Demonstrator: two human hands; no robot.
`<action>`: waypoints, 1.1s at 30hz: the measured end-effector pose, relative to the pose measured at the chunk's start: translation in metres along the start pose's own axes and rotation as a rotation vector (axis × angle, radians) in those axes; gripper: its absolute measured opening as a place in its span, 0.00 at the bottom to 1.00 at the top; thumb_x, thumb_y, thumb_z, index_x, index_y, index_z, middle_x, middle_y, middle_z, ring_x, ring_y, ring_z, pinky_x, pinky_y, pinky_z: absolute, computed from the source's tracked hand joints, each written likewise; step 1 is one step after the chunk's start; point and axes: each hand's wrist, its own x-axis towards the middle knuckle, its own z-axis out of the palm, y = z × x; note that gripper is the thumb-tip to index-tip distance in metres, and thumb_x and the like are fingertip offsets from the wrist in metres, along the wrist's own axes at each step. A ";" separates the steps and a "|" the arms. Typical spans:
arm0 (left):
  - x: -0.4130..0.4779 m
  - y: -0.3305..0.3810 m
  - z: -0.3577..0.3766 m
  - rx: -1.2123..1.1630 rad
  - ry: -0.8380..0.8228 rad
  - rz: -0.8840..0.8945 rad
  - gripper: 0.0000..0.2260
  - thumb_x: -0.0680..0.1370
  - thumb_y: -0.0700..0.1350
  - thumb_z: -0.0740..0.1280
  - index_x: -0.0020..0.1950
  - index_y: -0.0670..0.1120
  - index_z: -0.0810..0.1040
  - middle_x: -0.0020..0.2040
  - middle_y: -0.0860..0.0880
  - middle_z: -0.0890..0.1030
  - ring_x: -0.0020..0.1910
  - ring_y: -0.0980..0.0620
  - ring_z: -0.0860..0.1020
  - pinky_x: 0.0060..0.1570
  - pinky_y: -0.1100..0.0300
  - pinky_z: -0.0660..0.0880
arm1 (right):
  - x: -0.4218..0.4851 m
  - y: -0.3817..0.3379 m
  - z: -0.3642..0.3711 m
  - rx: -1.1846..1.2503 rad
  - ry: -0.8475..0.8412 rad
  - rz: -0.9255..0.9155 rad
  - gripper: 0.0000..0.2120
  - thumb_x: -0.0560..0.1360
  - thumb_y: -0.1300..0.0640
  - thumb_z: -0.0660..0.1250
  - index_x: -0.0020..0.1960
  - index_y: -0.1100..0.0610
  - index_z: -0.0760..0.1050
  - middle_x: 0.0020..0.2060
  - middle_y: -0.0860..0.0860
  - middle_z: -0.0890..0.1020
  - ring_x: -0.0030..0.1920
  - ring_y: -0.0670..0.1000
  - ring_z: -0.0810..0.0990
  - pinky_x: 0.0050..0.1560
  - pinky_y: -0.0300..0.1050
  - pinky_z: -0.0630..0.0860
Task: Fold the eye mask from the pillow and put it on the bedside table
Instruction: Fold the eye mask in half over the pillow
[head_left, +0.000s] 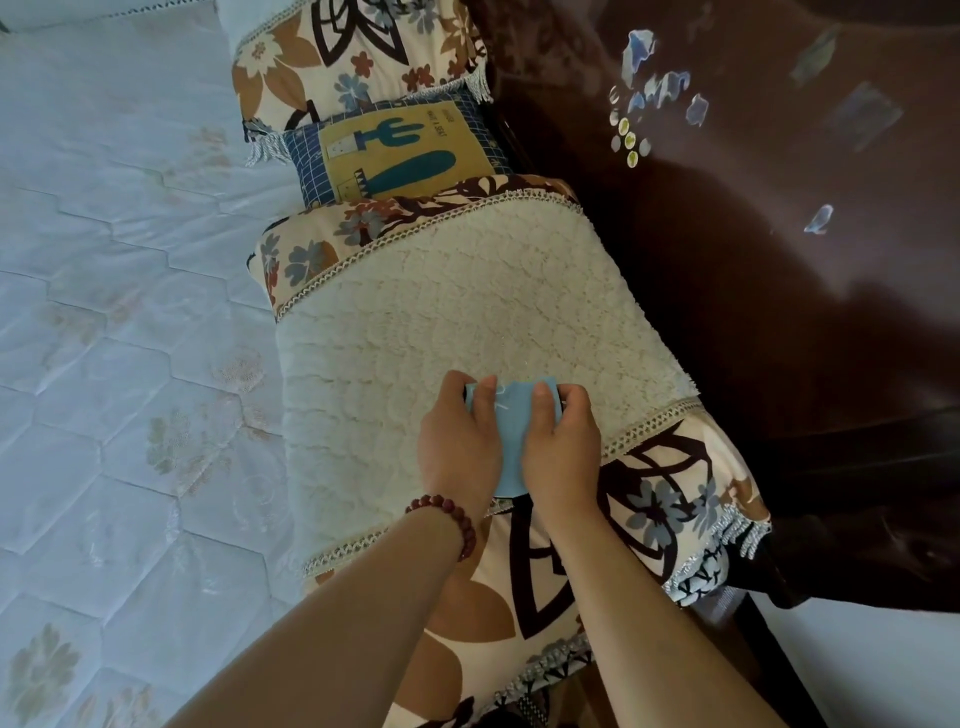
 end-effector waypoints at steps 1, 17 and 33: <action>0.002 -0.002 0.004 0.064 0.012 0.027 0.09 0.79 0.52 0.59 0.49 0.47 0.72 0.40 0.53 0.77 0.40 0.52 0.77 0.33 0.68 0.68 | 0.003 0.003 0.002 -0.097 0.029 -0.028 0.11 0.80 0.48 0.55 0.51 0.55 0.68 0.38 0.49 0.79 0.32 0.46 0.75 0.26 0.38 0.67; -0.009 -0.058 0.014 0.806 -0.421 0.485 0.28 0.79 0.56 0.43 0.75 0.52 0.32 0.71 0.55 0.26 0.68 0.55 0.23 0.64 0.52 0.24 | 0.001 0.040 -0.002 -0.672 -0.359 -0.305 0.25 0.80 0.46 0.36 0.76 0.51 0.40 0.77 0.45 0.42 0.75 0.47 0.37 0.73 0.55 0.35; -0.013 -0.005 -0.018 0.028 -0.348 -0.233 0.21 0.72 0.45 0.71 0.64 0.45 0.72 0.53 0.49 0.82 0.45 0.54 0.78 0.44 0.63 0.72 | -0.008 0.004 -0.024 0.092 -0.162 0.223 0.15 0.78 0.56 0.61 0.63 0.59 0.66 0.56 0.56 0.78 0.46 0.49 0.78 0.38 0.35 0.73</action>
